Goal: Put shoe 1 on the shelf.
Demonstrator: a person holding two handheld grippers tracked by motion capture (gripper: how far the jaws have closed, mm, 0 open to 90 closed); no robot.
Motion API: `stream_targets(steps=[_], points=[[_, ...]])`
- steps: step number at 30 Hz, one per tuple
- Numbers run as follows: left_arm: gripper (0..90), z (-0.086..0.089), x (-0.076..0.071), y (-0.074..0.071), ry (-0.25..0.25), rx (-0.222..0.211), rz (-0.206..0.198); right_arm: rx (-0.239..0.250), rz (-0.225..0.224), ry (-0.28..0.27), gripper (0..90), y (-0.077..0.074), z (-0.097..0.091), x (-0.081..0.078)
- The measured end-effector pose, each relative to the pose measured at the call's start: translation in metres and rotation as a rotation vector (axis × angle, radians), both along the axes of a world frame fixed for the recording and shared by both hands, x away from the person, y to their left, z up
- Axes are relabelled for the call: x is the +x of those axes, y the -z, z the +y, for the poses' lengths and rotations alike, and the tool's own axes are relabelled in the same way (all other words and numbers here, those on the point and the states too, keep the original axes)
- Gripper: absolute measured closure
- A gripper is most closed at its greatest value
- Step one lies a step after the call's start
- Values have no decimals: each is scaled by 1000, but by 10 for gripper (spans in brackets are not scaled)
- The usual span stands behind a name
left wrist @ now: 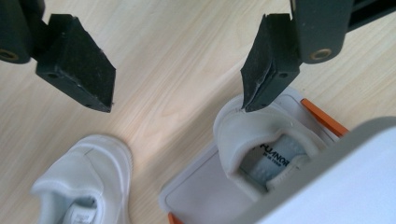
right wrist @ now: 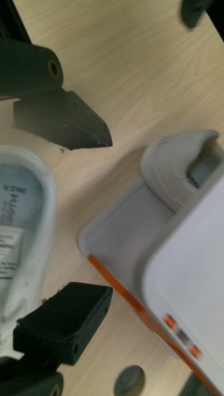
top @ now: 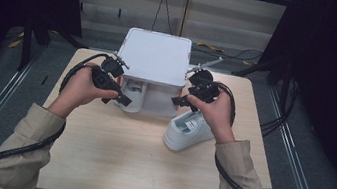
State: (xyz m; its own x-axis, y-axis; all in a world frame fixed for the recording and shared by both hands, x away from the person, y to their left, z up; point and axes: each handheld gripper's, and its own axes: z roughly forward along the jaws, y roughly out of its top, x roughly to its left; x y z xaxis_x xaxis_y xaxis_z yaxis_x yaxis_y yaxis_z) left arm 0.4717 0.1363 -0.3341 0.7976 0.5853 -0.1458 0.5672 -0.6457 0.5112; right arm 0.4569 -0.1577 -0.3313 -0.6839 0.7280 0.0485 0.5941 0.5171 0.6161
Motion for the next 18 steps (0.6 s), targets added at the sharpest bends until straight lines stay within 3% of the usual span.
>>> stream_targets(steps=[6, 10, 18], points=[[238, -1, 13, -14, -19, 16, -3, -3, 63, -5, 228, 26, -5, -18], [219, -6, 22, -24, -13, 20, -5, -14, 76, -17, 241, 34, -7, -25], [203, -15, 42, -34, -16, 15, -19, 24, 93, -29, 239, 48, -9, -33]])
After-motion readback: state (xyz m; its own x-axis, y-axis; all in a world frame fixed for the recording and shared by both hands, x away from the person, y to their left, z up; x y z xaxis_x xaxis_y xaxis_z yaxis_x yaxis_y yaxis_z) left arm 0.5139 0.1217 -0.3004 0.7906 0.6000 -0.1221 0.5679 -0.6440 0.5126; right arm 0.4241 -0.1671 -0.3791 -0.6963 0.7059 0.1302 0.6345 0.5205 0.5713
